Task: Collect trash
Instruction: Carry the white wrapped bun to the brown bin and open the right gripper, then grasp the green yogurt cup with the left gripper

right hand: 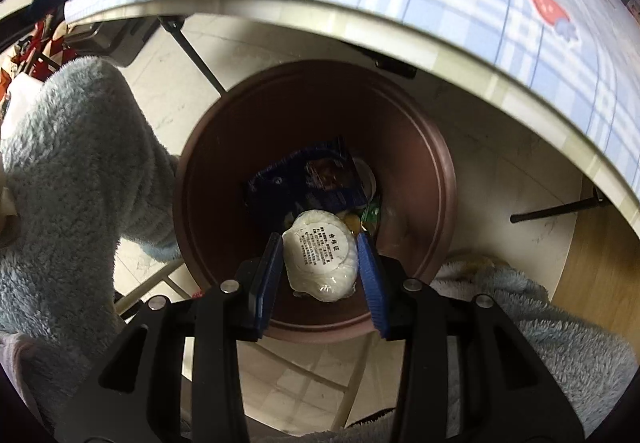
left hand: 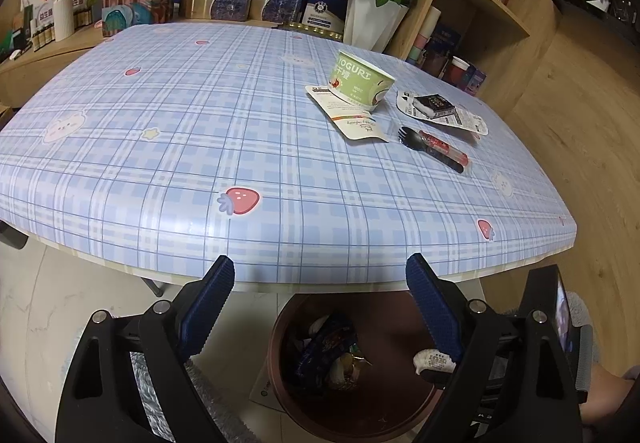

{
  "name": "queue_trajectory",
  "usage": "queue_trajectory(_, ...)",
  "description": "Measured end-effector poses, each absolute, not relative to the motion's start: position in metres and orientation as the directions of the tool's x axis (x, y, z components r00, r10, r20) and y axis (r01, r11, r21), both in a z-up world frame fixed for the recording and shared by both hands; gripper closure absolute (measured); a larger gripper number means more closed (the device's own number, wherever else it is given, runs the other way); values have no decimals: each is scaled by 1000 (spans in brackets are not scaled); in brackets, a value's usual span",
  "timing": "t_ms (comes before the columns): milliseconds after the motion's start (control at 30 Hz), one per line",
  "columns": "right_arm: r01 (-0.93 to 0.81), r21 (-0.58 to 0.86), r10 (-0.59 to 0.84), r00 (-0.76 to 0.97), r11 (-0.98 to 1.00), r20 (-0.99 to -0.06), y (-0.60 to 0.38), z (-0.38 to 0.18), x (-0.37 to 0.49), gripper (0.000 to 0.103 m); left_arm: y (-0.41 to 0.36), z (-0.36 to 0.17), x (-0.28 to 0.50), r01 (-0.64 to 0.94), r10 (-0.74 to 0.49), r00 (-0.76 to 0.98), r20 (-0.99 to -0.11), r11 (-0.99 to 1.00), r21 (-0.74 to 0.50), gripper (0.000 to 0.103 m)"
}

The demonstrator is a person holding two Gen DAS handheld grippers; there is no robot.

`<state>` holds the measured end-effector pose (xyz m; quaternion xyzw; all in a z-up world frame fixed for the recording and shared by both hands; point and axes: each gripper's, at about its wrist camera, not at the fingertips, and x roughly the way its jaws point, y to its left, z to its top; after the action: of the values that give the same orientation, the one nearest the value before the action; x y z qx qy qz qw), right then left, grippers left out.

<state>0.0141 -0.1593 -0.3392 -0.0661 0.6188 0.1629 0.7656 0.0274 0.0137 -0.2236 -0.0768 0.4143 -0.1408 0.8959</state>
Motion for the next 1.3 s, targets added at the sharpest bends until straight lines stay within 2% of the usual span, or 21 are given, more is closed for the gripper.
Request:
queue_trajectory(367,-352,55,93,92,935,-991,-158,-359,18,59,20,-224,29,172,-316,615,-722,948,-269,18)
queue_trajectory(567,-350,39,88,124,936,-988,-157,-353,19,34,22,-223,28,164,-315,617,-721,948,-274,18)
queue_trajectory(633,-348,46,103,148,936,-984,-157,-348,18,21,23,-223,28,163,-315,619,-720,948,-274,18)
queue_trajectory(700,-345,38,119,216,938,-969,-157,-335,17,12,23,-223,28,162,-314,620,-719,948,-274,18)
queue_trajectory(733,-343,38,126,240,939,-963,-159,-330,17,11,23,-223,28,162,-314,620,-719,948,-274,18)
queue_trajectory(967,-297,73,215,479,952,-851,-177,-277,9,6,23,-222,27,161,-309,623,-719,950,-269,18)
queue_trajectory(1167,-218,92,224,716,971,-661,-203,-230,0,6,19,-222,27,166,-304,621,-722,952,-258,17)
queue_trajectory(1300,-182,101,207,802,978,-561,-224,-209,2,6,14,-221,29,172,-297,619,-727,955,-244,17)
